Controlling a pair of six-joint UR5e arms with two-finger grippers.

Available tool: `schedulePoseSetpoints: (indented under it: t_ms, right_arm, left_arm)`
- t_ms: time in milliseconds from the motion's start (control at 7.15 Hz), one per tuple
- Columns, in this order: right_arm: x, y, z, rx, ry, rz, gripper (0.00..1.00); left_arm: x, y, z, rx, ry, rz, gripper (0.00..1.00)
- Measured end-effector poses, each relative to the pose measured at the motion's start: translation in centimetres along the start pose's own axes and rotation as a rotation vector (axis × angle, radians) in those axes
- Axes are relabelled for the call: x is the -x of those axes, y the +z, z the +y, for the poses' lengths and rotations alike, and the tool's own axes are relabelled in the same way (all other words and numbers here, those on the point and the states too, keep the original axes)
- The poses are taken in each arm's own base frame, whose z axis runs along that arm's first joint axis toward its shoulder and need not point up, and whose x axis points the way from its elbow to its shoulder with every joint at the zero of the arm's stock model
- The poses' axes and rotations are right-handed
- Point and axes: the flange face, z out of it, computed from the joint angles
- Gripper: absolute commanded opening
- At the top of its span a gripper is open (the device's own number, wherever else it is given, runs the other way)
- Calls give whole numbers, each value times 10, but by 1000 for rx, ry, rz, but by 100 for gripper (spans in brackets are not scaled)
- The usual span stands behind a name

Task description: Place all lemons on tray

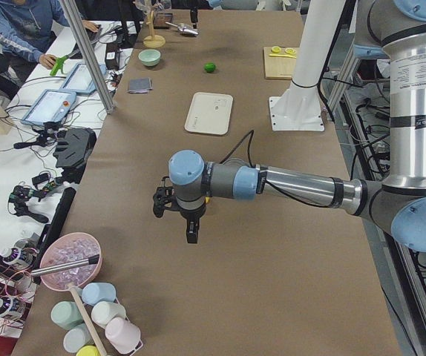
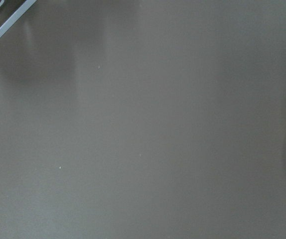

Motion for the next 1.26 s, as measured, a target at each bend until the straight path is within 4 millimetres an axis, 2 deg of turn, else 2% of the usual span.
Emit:
schedulePoseSetpoints:
  t_ms: [140,419,559,839,978,1258]
  right_arm:
    - [38,15,-2,22,3,-2,99]
    - [107,47,0,56,-19,15,99]
    - [137,63,3,74,-37,22,99]
    - [172,94,11,120,-72,30,99]
    - [179,107,16,143,-83,34,99]
    - [185,132,26,188,-100,44,99]
  left_arm:
    - [-45,5,-14,7,-12,7,97]
    - [-114,17,-20,28,-39,20,97]
    - [-149,36,-29,51,-66,9,97]
    - [-212,78,-63,86,-103,-16,97]
    - [-222,93,-74,93,-109,-19,97]
    - [-210,114,-75,87,-104,-20,97]
